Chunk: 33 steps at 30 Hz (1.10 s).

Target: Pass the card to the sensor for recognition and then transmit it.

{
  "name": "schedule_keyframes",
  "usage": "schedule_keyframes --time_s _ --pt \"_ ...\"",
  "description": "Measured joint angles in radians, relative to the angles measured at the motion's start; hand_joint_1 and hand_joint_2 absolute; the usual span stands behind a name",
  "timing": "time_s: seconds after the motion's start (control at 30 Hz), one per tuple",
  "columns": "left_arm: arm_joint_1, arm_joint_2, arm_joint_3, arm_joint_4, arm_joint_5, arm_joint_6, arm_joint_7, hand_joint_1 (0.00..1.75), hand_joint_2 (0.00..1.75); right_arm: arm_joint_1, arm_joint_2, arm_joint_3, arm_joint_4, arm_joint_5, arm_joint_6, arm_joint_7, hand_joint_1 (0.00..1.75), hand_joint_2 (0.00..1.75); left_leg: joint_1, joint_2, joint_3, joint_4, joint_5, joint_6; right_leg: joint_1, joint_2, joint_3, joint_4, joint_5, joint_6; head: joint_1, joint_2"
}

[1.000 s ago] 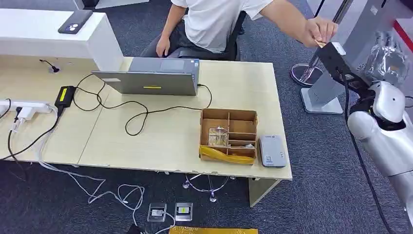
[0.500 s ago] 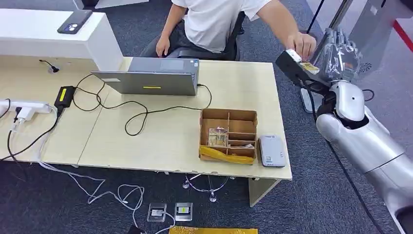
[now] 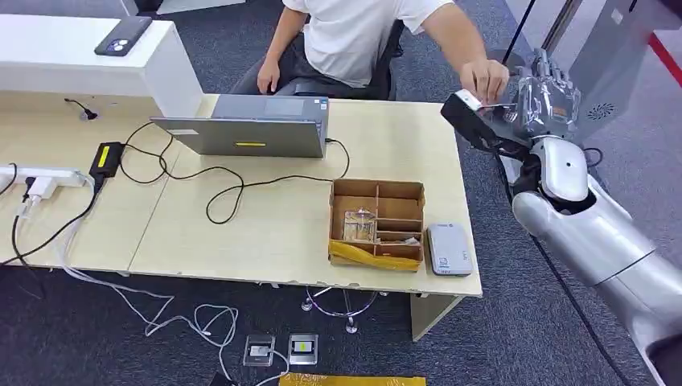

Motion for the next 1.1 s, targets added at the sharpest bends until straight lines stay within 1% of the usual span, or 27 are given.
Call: schedule_keyframes --time_s 0.67,0.77,1.0,1.1 --pt "0.004 0.005 0.000 0.000 -0.002 0.000 0.000 0.00 0.00 -0.010 0.029 0.045 0.026 -0.024 -0.037 -0.022 1.75 1.75 0.000 0.000 0.000 0.000 0.000 0.000 0.000 0.000 0.000 0.000 0.000 0.000 0.000 0.000" --pt "0.004 0.005 0.000 0.000 -0.001 0.000 0.000 0.00 0.00 -0.009 0.033 0.054 0.032 -0.033 -0.040 -0.035 1.75 1.75 0.000 0.000 0.000 0.000 0.000 0.000 0.000 0.000 0.000 0.000 0.000 0.000 0.000 0.000" --pt "0.005 0.005 0.001 0.000 0.012 0.000 -0.003 0.00 0.00 0.026 0.037 0.060 0.043 -0.058 -0.050 -0.049 1.75 1.75 0.000 0.001 0.000 0.000 0.000 0.000 0.000 0.000 -0.001 0.000 0.000 0.000 0.000 0.000" --pt "0.008 0.005 0.002 0.000 0.025 0.000 -0.016 0.00 0.00 0.064 0.029 0.058 0.043 -0.079 -0.063 -0.052 1.75 1.75 0.000 0.001 0.001 0.000 0.000 -0.001 0.000 0.000 -0.001 0.000 0.000 0.000 0.000 0.000"
